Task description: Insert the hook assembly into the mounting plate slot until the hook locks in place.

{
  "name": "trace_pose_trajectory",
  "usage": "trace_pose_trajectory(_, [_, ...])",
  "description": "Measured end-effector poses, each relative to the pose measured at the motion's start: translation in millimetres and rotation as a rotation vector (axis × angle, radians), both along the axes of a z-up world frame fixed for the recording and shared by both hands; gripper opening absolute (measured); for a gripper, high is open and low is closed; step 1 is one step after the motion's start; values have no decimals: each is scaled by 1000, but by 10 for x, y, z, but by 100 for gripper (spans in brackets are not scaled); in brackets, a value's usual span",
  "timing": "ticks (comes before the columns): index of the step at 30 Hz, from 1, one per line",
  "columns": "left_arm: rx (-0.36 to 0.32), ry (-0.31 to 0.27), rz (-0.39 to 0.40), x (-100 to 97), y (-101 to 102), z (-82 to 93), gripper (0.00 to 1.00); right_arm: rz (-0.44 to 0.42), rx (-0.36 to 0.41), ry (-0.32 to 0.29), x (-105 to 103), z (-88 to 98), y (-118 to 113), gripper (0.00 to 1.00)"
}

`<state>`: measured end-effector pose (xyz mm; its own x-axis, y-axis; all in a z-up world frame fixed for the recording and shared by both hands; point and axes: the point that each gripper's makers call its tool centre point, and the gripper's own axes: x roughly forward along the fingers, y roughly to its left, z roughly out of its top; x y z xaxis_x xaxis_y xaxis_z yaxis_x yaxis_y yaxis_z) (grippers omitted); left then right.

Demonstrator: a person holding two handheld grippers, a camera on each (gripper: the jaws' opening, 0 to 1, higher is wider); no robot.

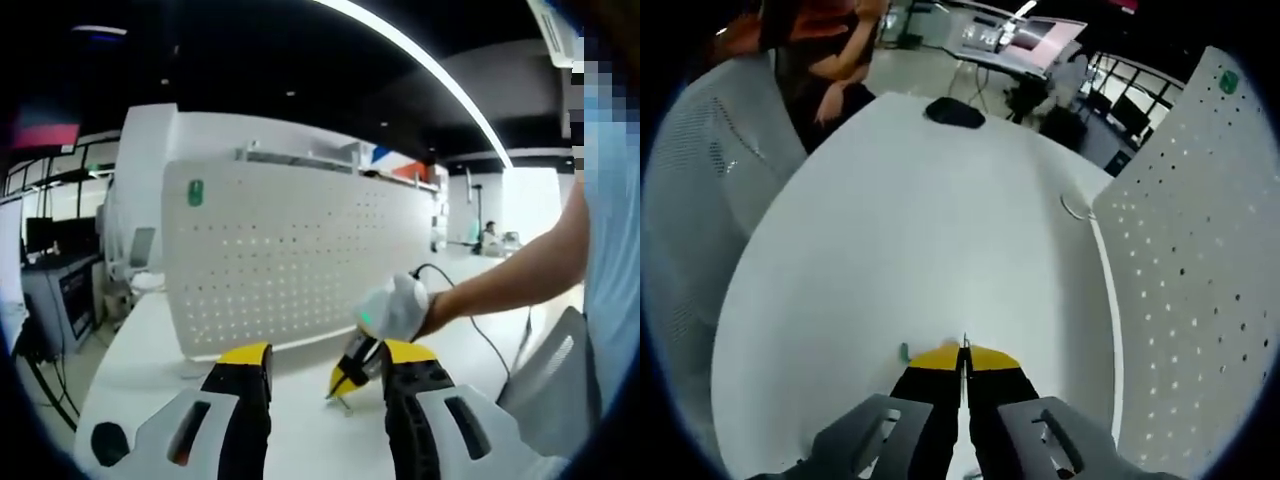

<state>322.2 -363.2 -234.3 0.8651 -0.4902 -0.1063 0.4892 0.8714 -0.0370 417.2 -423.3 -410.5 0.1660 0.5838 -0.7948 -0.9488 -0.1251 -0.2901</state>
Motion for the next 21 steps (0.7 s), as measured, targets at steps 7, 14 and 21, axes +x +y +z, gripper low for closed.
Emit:
trace_pose_trajectory(7, [4, 4, -3, -3, -10, -14, 44, -92, 97, 35, 36, 138, -6, 0])
trace_pose_trajectory(14, [12, 12, 0, -1, -9, -33, 43, -183, 271, 67, 64, 526, 43, 0])
trace_pose_trajectory(21, [20, 23, 0, -1, -5, -61, 42, -217, 365, 58, 58, 820, 60, 0])
